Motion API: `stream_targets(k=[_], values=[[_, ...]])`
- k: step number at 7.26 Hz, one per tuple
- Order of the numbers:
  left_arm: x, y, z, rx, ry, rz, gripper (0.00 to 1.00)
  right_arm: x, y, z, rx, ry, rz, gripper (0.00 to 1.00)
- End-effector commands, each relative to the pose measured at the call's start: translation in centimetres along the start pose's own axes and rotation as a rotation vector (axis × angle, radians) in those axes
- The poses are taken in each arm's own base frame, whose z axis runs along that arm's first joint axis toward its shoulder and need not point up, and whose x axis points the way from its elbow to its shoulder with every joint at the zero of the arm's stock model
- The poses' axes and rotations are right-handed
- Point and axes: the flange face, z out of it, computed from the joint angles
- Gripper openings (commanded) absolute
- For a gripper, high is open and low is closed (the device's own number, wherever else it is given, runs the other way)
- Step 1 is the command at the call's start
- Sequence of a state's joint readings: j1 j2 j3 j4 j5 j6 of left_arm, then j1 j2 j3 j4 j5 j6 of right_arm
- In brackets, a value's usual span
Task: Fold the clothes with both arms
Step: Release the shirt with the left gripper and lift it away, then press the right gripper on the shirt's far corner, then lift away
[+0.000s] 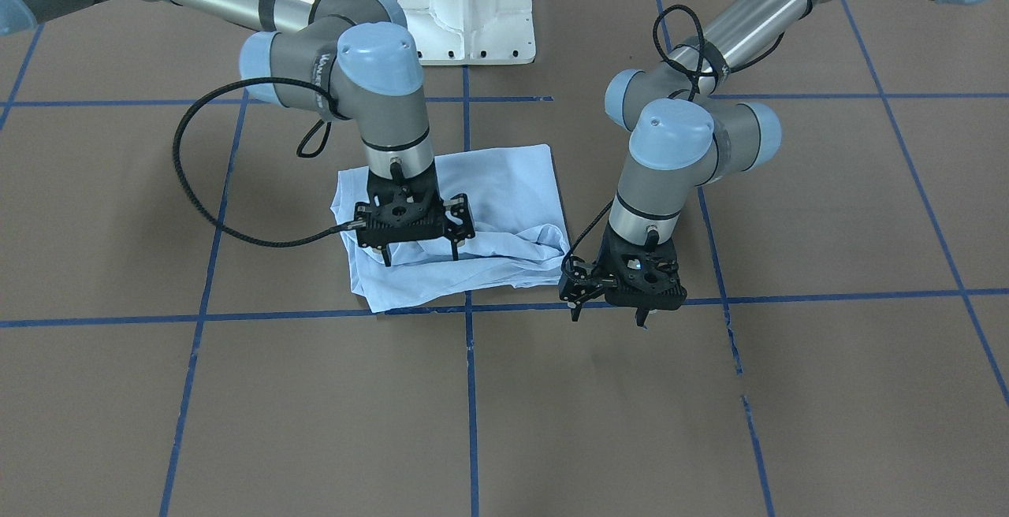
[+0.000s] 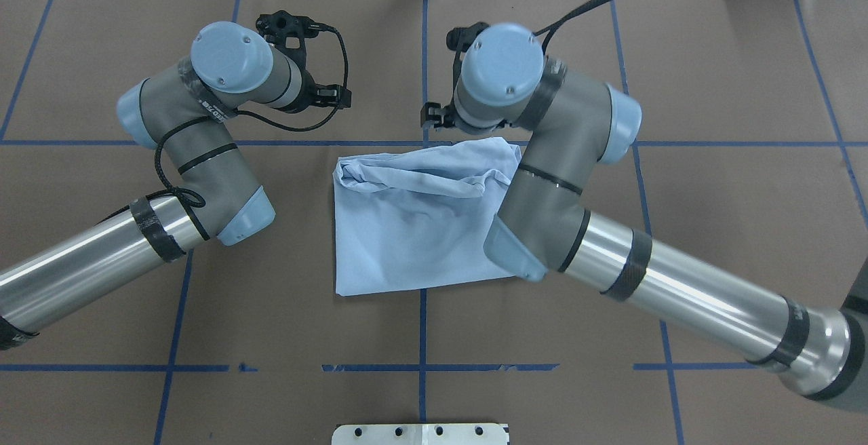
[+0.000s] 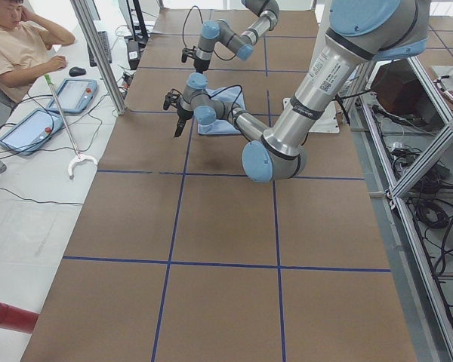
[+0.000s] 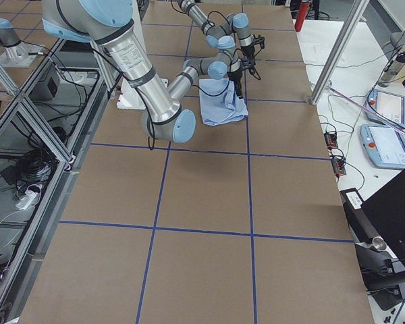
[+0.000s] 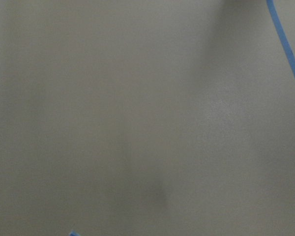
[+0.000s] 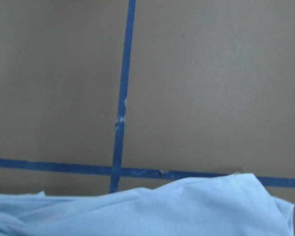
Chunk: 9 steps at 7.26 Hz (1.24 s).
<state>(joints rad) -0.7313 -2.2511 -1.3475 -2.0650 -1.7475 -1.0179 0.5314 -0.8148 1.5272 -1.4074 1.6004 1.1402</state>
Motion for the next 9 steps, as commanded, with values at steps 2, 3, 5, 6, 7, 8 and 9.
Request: stream_targets(k=[2,3,5,6,7,8,9], values=[[0.0,0.0,-0.3,0.003,0.007,-0.004,1.00,-3.0,7.8,1.6,0.073,0.096,-0.106,1.00],[0.0,0.1,-0.3,0.003,0.007,-0.007,1.00,-2.8,8.3,2.3,0.062,0.113,-0.121,1.00],[0.0,0.1,-0.4,0.004,0.008,-0.012,1.00,-2.2,9.7,3.4,0.050,0.134,-0.134,1.00],[-0.1,0.1,-0.4,0.003,0.007,-0.012,1.00,-2.3,9.7,3.3,0.052,0.130,-0.130,1.00],[0.0,0.1,-0.4,0.004,0.008,-0.012,1.00,-2.3,9.6,3.4,0.054,0.128,-0.129,1.00],[0.0,0.1,-0.5,0.005,0.009,-0.011,1.00,-2.1,9.1,3.4,0.064,0.134,-0.130,1.00],[0.0,0.1,-0.5,0.005,0.009,-0.011,1.00,-1.5,8.2,3.7,0.071,0.147,-0.122,1.00]])
